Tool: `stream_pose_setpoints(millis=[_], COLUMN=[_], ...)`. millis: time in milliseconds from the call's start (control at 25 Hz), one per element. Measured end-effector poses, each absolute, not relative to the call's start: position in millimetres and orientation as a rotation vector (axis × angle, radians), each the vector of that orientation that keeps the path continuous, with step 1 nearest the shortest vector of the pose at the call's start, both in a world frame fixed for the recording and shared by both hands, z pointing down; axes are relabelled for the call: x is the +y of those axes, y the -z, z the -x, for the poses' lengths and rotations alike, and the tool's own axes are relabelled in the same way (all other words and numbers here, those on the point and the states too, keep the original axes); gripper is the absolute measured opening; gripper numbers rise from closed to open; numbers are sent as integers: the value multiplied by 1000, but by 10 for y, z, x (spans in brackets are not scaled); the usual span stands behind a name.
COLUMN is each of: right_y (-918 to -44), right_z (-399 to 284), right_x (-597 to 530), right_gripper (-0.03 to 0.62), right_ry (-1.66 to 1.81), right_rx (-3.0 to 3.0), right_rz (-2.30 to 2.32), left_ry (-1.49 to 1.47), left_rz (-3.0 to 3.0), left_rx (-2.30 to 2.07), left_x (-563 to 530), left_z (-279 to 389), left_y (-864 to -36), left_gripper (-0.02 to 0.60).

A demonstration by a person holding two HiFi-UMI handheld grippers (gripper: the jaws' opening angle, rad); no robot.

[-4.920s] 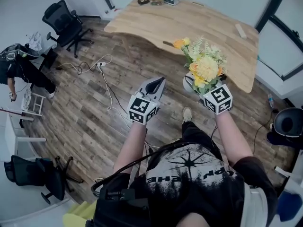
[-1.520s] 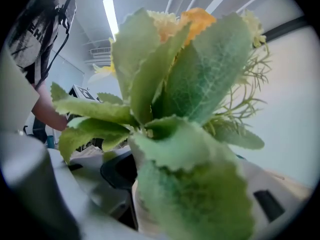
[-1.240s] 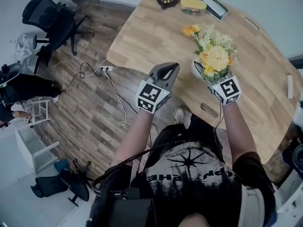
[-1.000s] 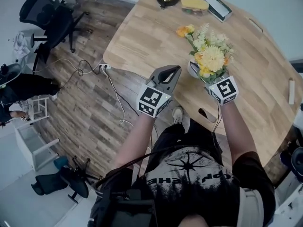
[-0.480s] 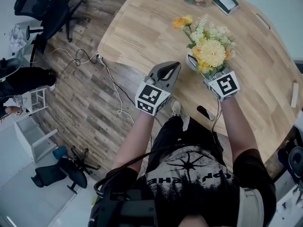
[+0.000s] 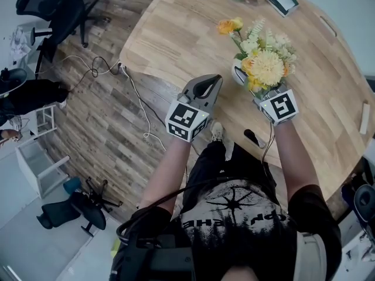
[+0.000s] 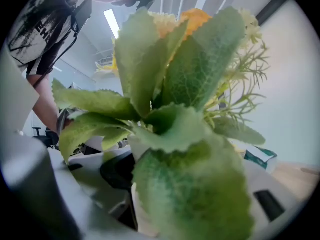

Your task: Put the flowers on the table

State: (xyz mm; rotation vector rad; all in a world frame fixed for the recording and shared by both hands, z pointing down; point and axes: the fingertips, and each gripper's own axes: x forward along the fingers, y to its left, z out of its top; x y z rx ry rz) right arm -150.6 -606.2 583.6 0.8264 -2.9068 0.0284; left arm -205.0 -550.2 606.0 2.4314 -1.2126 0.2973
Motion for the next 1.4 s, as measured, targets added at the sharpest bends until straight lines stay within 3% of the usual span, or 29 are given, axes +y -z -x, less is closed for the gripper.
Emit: stream_pose_setpoints(millis=[280, 600, 1400], right_y=[-5941, -6022, -5840], right_z=[1503, 1435, 765], right_x=[-6074, -6037, -5277], right_gripper=[245, 295, 279], right_ry=[-96, -152, -243], right_rx=[-2883, -2862, -2695], right_rz=[-841, -868, -1066], left_ry=[-278, -275, -250], left_rz=[-2429, -2425, -2600], left_rx=[-1194, -1209, -1081], left_x=[-5484, -5448, -5035], left_z=[2027, 2081, 1846], left_y=[-6050, -6011, -5447], left_gripper=[14, 14, 13])
